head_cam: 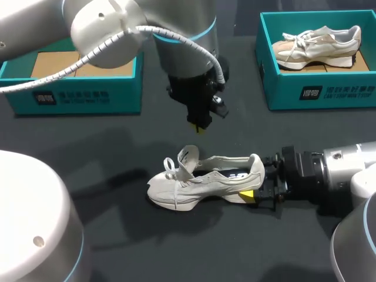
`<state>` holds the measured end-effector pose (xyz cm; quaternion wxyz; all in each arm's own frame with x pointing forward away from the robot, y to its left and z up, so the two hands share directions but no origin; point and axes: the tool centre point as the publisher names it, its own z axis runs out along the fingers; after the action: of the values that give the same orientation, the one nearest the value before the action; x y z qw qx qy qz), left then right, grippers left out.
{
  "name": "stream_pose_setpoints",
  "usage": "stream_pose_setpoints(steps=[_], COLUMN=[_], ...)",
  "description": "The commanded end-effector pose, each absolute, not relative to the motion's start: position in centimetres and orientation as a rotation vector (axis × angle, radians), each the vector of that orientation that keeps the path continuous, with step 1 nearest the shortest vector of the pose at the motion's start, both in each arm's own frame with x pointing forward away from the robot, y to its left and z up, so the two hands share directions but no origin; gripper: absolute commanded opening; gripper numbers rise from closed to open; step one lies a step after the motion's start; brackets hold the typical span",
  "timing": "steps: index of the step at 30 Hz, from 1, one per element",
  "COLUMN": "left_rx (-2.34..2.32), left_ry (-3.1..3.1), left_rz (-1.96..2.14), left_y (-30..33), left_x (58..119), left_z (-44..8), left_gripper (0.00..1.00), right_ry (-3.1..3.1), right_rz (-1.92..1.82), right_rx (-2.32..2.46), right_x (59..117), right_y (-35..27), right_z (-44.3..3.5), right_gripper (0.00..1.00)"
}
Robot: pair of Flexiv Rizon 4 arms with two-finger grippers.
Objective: Take the shoe out of the shoebox, open the shoe tongue, remove and reinsert the insole, then place the shoe into the shoebox
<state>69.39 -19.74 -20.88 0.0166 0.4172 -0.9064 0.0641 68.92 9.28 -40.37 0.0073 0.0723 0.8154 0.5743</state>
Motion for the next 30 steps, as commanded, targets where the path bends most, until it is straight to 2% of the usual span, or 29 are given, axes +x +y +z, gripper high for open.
stream_pose_setpoints(steps=[1,4,14,24,30], left_rx=[0.766,0.766,0.134,0.134,0.022], left_ry=[-2.993,-2.993,-3.066,-3.066,-3.048], left_rz=[0.132,0.132,0.306,0.306,0.254], left_y=[-20.0,-20.0,-22.2,-22.2,-23.7], left_x=[69.8,69.8,69.3,69.3,70.2], left_z=[-20.9,-20.9,-23.1,-23.1,-26.8], left_gripper=[0.0,0.0,0.0,0.0,0.0], right_ry=[2.551,2.551,2.551,2.551,2.551], right_rz=[1.792,1.792,1.792,1.792,1.792], right_rx=[0.227,0.227,0.227,0.227,0.227], right_x=[68.8,68.8,68.8,68.8,68.8], right_y=[9.3,9.3,9.3,9.3,9.3], right_z=[-40.2,-40.2,-40.2,-40.2,-40.2], right_gripper=[0.0,0.0,0.0,0.0,0.0])
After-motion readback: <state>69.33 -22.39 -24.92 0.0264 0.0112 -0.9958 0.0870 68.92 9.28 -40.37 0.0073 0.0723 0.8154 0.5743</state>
